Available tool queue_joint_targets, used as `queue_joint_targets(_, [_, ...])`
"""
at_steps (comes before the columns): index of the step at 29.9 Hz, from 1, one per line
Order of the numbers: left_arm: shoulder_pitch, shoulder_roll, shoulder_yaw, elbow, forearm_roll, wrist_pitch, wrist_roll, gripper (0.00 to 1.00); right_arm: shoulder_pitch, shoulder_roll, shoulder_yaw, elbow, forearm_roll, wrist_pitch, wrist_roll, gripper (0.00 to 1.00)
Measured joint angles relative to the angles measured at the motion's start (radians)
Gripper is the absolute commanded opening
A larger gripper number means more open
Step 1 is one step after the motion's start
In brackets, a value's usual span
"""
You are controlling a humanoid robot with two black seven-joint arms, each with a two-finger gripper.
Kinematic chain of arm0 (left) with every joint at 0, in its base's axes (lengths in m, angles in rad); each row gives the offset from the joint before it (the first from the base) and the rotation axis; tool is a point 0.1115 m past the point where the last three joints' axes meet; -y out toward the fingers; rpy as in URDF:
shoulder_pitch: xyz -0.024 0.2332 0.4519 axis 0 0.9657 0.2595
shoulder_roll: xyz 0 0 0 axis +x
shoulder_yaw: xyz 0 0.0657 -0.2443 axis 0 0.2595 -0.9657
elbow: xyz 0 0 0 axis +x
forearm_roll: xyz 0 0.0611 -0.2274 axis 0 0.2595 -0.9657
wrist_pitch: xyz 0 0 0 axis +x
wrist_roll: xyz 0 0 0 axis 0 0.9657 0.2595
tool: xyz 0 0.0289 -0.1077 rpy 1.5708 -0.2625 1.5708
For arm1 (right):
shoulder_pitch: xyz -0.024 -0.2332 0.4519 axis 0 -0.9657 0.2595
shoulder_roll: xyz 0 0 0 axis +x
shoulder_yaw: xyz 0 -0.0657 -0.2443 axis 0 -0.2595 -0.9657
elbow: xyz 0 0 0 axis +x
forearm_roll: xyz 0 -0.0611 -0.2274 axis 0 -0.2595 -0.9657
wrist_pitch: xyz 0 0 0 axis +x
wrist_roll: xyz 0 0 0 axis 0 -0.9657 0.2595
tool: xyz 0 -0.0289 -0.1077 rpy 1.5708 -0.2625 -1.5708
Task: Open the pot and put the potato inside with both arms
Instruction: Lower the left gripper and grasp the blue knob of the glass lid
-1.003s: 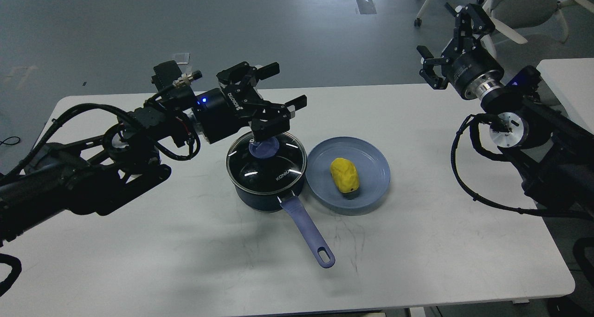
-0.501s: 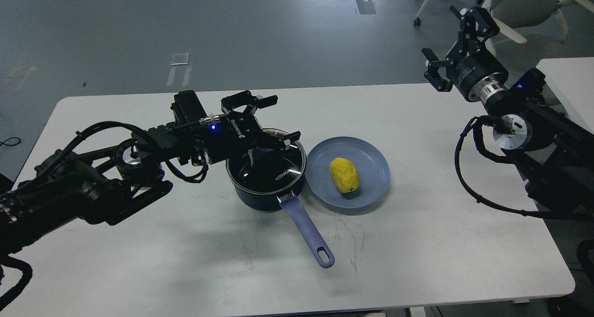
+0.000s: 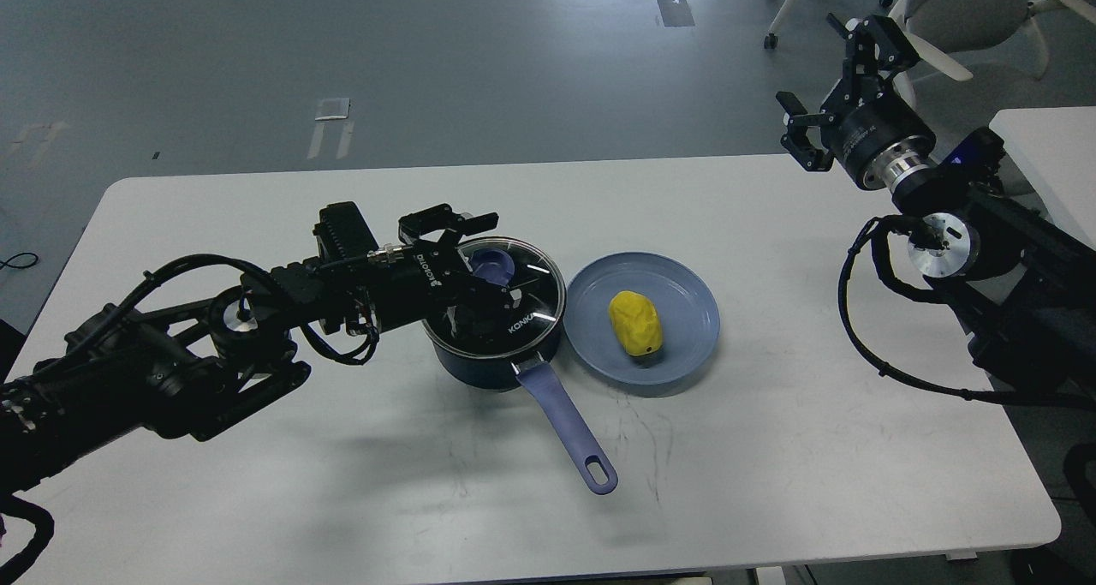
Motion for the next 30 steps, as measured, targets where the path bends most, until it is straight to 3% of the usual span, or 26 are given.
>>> queue_joint_targets(25, [0.028,0.004,0.016,0.035,-0.006,0.0,0.0,0.97,0.001,-0.003,-0.009,0.002,0.0,0.0,-0.003,1.0])
queue_joint_targets(30, [0.031,0.002,0.023,0.036,-0.008,-0.001,0.0,0.82,0.0,-0.003,-0.01,0.002,0.0,0.0,-0.003,1.0])
